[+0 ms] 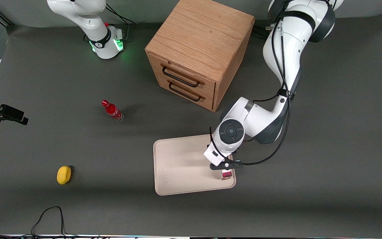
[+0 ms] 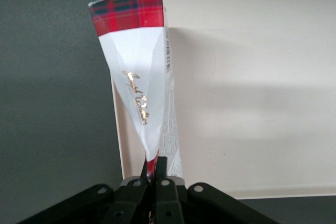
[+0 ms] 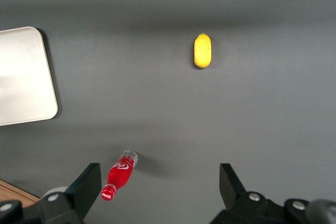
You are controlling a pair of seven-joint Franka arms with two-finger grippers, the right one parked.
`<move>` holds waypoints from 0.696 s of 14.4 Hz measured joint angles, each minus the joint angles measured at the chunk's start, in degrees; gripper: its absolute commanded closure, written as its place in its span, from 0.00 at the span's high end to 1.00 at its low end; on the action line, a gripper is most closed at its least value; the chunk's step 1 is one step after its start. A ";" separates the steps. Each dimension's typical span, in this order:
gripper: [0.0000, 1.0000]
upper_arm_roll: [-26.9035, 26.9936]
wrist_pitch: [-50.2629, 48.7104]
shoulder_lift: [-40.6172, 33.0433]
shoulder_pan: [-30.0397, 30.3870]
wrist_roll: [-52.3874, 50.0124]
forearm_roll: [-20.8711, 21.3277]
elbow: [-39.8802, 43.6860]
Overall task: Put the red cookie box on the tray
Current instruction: 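Lower the box onto the tray and open the left gripper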
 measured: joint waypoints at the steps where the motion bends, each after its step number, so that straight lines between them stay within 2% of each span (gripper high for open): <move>1: 0.00 0.03 0.47 0.45 0.02 0.03 0.07 -0.04; 2: 0.00 0.07 0.79 0.83 0.03 0.05 0.17 -0.05; 3: 0.27 0.08 1.00 1.12 0.03 0.13 0.27 -0.05; 4: 0.75 0.08 1.11 1.34 0.04 0.28 0.35 -0.05; 6: 1.00 0.10 1.25 1.45 0.07 0.41 0.38 0.01; 10: 1.00 0.10 -1.75 0.08 0.09 0.41 0.46 1.09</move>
